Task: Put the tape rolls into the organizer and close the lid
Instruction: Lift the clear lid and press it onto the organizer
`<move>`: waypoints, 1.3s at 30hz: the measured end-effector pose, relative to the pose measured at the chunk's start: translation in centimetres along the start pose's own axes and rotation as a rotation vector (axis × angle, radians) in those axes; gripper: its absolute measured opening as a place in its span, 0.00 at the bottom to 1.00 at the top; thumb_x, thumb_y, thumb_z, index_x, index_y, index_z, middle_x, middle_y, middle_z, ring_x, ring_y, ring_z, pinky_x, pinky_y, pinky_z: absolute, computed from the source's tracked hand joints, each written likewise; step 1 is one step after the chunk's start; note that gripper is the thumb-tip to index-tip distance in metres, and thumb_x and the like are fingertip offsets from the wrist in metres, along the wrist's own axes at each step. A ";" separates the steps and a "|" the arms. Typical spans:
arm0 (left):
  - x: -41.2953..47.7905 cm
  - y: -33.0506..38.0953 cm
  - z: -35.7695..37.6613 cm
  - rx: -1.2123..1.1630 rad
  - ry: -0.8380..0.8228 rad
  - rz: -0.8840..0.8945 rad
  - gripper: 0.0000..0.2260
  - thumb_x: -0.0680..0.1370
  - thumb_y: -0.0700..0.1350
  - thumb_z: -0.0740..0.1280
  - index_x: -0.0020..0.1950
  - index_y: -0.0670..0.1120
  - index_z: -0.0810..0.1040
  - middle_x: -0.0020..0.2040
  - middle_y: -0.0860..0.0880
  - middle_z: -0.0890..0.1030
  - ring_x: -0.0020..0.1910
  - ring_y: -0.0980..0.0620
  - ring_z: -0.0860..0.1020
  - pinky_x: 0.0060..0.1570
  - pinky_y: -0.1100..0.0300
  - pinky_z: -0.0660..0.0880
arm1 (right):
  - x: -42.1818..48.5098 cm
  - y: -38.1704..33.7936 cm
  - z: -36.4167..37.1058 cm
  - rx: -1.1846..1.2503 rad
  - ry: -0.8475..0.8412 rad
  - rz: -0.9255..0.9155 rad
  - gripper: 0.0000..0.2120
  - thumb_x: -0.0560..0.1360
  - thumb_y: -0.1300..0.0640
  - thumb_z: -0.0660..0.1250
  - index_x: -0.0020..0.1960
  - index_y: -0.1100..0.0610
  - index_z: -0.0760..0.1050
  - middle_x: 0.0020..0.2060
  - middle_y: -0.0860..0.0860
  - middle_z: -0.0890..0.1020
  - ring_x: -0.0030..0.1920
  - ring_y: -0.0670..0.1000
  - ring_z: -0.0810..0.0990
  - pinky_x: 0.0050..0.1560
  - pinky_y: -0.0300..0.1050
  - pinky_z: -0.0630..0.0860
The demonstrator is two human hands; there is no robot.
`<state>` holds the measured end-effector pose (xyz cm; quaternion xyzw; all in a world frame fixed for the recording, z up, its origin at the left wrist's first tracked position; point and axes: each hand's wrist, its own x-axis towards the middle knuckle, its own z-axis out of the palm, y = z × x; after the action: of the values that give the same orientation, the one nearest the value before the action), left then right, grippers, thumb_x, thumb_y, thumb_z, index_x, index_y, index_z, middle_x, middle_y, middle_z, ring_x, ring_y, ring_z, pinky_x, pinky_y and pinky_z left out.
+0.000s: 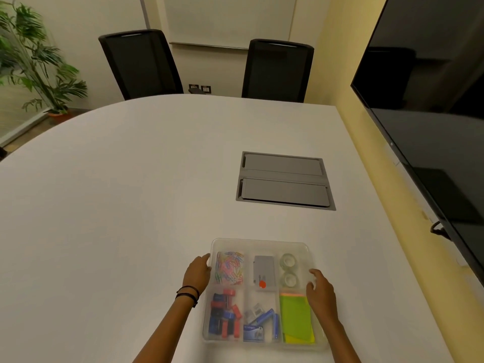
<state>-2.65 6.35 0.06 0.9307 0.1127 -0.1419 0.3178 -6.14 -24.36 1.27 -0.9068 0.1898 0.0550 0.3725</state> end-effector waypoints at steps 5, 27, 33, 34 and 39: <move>-0.1 -0.8 0.4 -0.013 -0.049 -0.034 0.18 0.82 0.41 0.56 0.72 0.43 0.62 0.58 0.39 0.80 0.53 0.40 0.80 0.54 0.49 0.79 | 0.3 0.9 0.0 -0.039 0.018 0.046 0.17 0.77 0.64 0.61 0.66 0.65 0.68 0.61 0.64 0.77 0.62 0.62 0.75 0.61 0.55 0.74; 2.2 -1.4 2.5 -0.167 0.059 0.060 0.18 0.83 0.49 0.50 0.72 0.48 0.60 0.56 0.45 0.81 0.47 0.47 0.80 0.49 0.54 0.78 | 2.7 0.2 0.9 -0.103 -0.007 0.028 0.15 0.80 0.54 0.56 0.61 0.63 0.67 0.53 0.63 0.80 0.52 0.62 0.79 0.50 0.52 0.77; 1.9 -1.4 3.6 -0.329 0.173 0.044 0.14 0.82 0.48 0.53 0.64 0.47 0.71 0.47 0.52 0.79 0.41 0.53 0.79 0.40 0.68 0.74 | 2.0 0.7 2.1 -0.103 0.092 0.056 0.14 0.81 0.53 0.55 0.60 0.62 0.68 0.50 0.63 0.82 0.50 0.63 0.80 0.49 0.53 0.77; 1.8 -1.3 3.8 -0.348 0.191 0.038 0.14 0.82 0.48 0.53 0.63 0.47 0.72 0.46 0.52 0.79 0.41 0.53 0.79 0.39 0.70 0.73 | 1.9 0.8 2.3 -0.104 0.107 0.052 0.14 0.81 0.54 0.55 0.60 0.62 0.68 0.49 0.63 0.82 0.49 0.63 0.81 0.48 0.53 0.77; 2.0 -1.5 4.1 -0.383 0.214 0.028 0.11 0.82 0.48 0.55 0.58 0.47 0.74 0.44 0.52 0.80 0.38 0.56 0.79 0.40 0.67 0.76 | 2.0 1.1 2.6 -0.112 0.135 0.030 0.12 0.80 0.55 0.55 0.58 0.62 0.69 0.47 0.63 0.83 0.47 0.63 0.81 0.46 0.55 0.78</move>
<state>-2.08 5.20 -4.59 0.8647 0.1575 -0.0139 0.4768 -4.61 -23.81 -1.80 -0.9249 0.2247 0.0101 0.3065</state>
